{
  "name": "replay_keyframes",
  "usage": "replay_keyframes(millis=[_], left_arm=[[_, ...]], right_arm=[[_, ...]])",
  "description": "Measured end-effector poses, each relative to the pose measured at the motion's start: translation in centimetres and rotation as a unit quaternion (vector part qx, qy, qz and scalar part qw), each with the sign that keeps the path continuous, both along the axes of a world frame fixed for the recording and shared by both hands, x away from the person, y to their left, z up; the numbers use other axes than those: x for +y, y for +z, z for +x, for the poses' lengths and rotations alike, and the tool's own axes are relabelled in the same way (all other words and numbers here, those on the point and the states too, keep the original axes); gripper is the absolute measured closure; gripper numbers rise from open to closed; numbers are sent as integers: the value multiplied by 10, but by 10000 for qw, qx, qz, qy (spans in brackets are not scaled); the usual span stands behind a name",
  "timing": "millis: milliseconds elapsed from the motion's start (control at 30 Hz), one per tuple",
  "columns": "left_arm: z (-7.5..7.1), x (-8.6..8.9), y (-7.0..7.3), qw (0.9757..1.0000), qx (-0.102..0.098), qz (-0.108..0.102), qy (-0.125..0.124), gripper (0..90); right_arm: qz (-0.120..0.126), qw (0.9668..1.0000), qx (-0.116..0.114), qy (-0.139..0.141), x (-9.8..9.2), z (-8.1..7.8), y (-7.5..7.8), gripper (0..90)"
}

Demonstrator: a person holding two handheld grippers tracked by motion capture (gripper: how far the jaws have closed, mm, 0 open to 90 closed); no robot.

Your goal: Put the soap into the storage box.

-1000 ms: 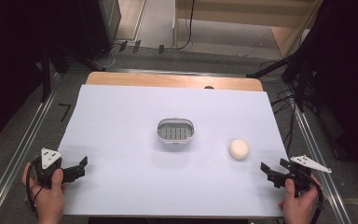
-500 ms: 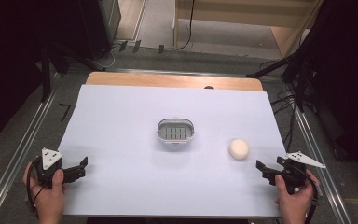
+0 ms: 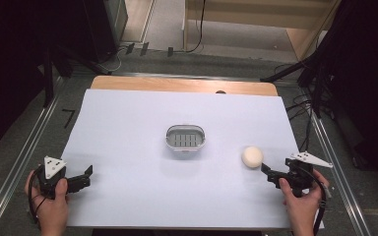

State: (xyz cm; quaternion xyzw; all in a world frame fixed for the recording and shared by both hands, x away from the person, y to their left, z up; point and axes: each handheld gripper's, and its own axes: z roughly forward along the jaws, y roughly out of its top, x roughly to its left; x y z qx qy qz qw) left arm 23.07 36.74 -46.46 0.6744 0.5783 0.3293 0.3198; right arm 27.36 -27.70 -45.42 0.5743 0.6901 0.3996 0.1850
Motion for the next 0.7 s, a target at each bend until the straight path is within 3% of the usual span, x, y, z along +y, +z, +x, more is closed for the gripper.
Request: replay_keyframes(millis=[433, 700], left_arm=[[0, 0, 0, 10000, 10, -12, 8, 3], [0, 1, 0, 10000, 13, -27, 3, 3]], right_arm=[[-13, 9999, 82, 142, 25, 14, 0, 27], [-167, 9997, 143, 143, 40, 21, -4, 34]])
